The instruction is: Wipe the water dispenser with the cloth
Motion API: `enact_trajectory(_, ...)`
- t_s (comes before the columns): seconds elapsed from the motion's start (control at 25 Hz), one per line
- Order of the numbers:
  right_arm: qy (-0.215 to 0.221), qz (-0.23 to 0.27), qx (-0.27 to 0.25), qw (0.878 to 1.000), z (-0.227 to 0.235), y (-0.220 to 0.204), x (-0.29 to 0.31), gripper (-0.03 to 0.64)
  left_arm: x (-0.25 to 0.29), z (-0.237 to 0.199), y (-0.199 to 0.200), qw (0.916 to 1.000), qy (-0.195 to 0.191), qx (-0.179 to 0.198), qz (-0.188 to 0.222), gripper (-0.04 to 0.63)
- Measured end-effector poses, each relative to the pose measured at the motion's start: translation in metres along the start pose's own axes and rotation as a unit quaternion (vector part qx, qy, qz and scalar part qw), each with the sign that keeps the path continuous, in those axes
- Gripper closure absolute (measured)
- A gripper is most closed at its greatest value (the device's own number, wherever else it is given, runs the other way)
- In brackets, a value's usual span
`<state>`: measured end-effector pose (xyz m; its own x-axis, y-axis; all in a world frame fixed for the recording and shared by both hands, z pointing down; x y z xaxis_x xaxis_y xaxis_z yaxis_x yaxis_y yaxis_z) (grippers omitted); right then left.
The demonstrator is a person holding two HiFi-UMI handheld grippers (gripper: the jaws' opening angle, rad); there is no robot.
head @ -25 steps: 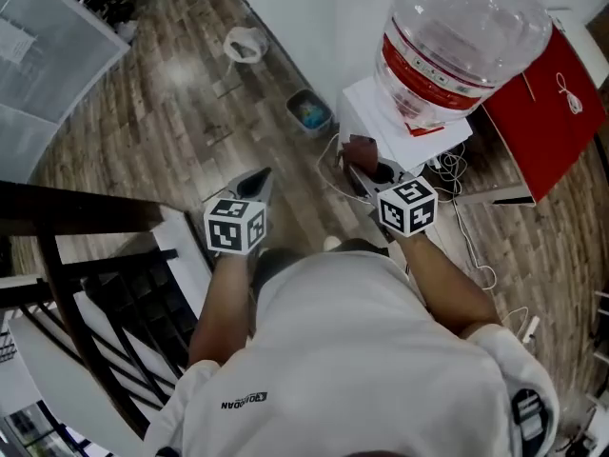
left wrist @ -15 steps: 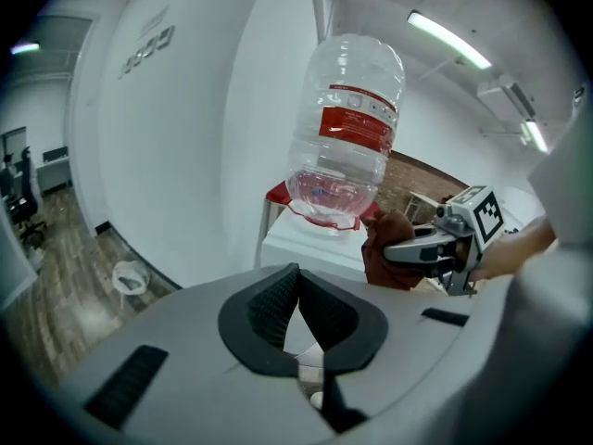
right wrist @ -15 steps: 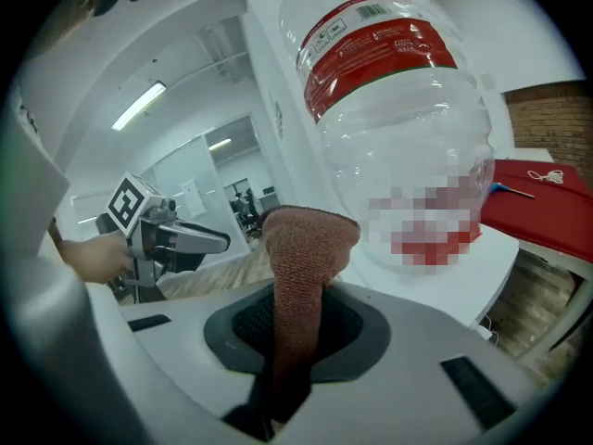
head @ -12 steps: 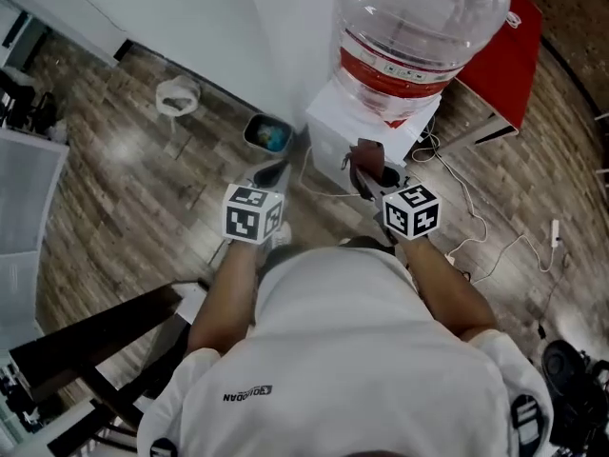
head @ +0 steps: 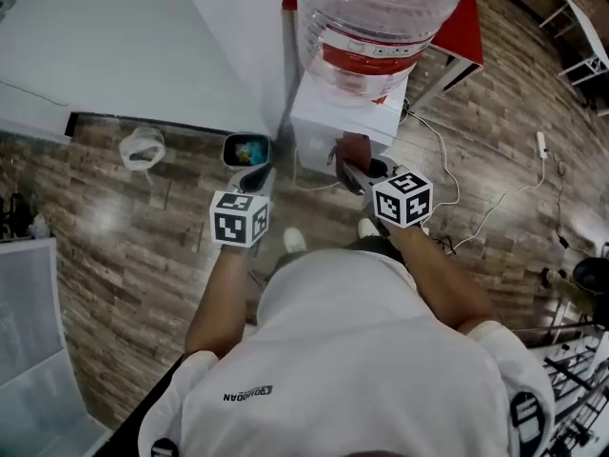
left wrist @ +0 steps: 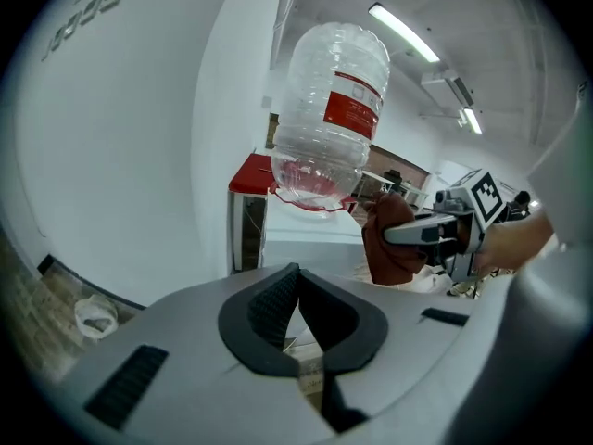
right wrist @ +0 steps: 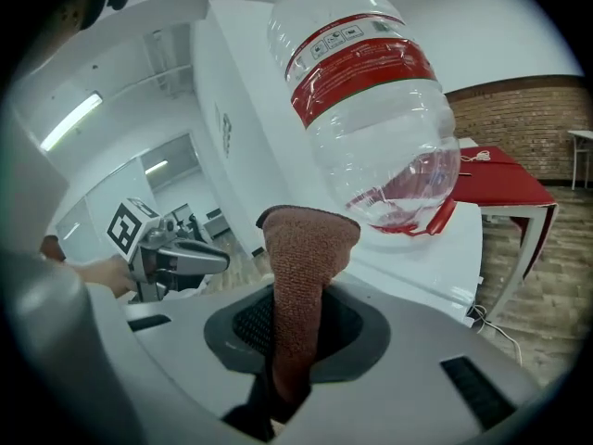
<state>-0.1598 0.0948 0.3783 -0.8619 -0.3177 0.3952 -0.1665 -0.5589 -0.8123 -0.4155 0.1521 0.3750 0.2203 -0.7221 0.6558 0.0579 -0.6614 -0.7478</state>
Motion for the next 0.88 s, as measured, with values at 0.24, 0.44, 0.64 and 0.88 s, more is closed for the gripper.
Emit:
enact_trajectory(0.24, -0.044, 0.024, 0.029, 0.998, -0.001, 0.007, 0.012, 0.560, 0.016, -0.006, 0.003, 0.9985, -0.044, 0.033, -0.002, 0.606)
enact_trajectory(0.44, -0.052, 0.039, 0.064, 0.996, 0.007, 0.027, 0.045, 0.560, 0.016, -0.010, 0.001, 0.9967, -0.064, 0.049, -0.002, 0.606)
enact_trajectory(0.64, -0.057, 0.044, 0.078, 0.994, 0.019, 0.049, 0.101, 0.560, 0.005, -0.019, -0.010, 0.9972, -0.067, 0.034, -0.004, 0.606)
enact_trajectory(0.88, -0.069, 0.052, 0.093, 0.992, 0.033, 0.054, 0.152, 0.560, -0.012, -0.036, -0.028, 0.9981, -0.053, 0.031, -0.011, 0.606)
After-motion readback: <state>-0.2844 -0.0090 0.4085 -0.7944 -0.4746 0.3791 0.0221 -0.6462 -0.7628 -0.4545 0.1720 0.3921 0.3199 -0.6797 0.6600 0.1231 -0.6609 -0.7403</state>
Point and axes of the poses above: the fingertips, and each gripper's own axes: x forward along the fingers, z to its right, y out of its top, the point moved 9 cm from there along -x, backward along the fingers, and after that the axes turned 11 degrees about y, right-handed, at the moved point
